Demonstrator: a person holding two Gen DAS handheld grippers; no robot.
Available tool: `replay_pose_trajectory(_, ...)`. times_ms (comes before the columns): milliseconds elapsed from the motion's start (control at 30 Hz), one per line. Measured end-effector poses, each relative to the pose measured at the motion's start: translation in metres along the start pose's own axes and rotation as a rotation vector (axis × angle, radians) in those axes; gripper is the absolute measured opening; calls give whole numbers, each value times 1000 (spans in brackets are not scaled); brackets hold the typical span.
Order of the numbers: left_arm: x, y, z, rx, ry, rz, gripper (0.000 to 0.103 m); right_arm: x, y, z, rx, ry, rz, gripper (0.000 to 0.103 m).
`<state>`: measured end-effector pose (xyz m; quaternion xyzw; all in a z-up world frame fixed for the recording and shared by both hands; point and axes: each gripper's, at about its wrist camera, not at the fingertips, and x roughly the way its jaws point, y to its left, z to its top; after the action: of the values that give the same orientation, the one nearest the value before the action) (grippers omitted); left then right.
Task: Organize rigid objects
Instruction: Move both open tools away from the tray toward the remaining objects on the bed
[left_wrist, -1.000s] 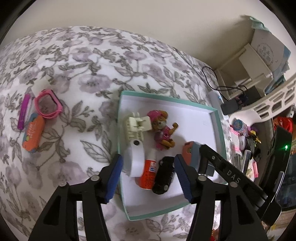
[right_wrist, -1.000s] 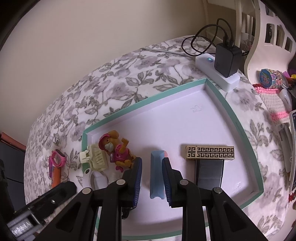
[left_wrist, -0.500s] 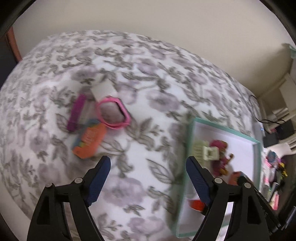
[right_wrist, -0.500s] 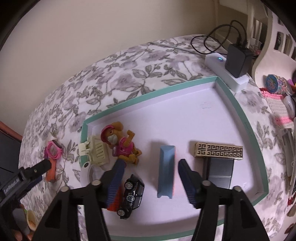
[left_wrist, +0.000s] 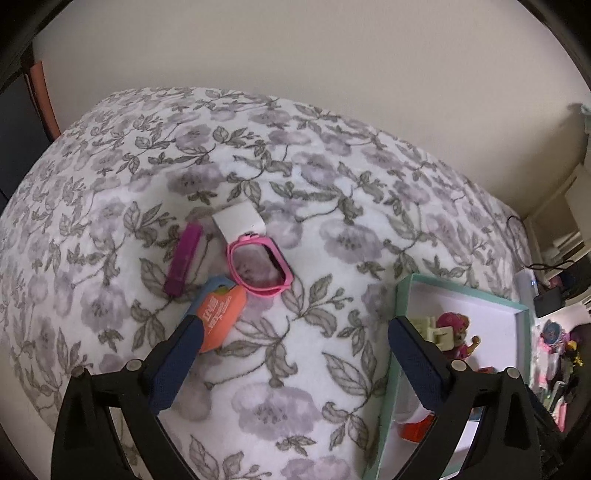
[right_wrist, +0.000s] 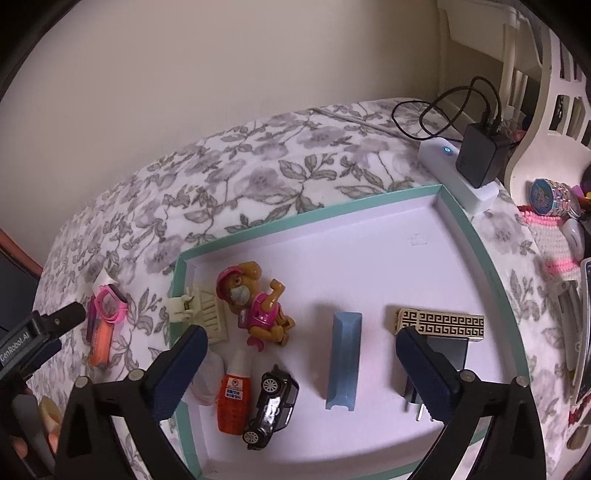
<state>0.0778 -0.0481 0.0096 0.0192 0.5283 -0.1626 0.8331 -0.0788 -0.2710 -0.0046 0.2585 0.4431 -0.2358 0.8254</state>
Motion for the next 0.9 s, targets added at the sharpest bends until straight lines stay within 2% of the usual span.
replay_pose_trajectory(267,-10,4,12,-7,-46,-57,100,-6,13,1,-58,-63,0,103)
replay_pose_trajectory(467,-19,14,19,-39,-96,-26,100,-8,21,1,-83,-100,8,103)
replay_pose_trajectory(667,-21,27,21,-48,-124,76,100,-9,30,-1,-89,-136,33,103)
replay_pose_trajectory(800,-18,44,25,-93,-106,26,100,-14,44,-1,-125,-171,39,103)
replay_pose_trajectory(900,-16,56,27,-119,-101,26,100,-13,60,-3,-173,-165,47,103)
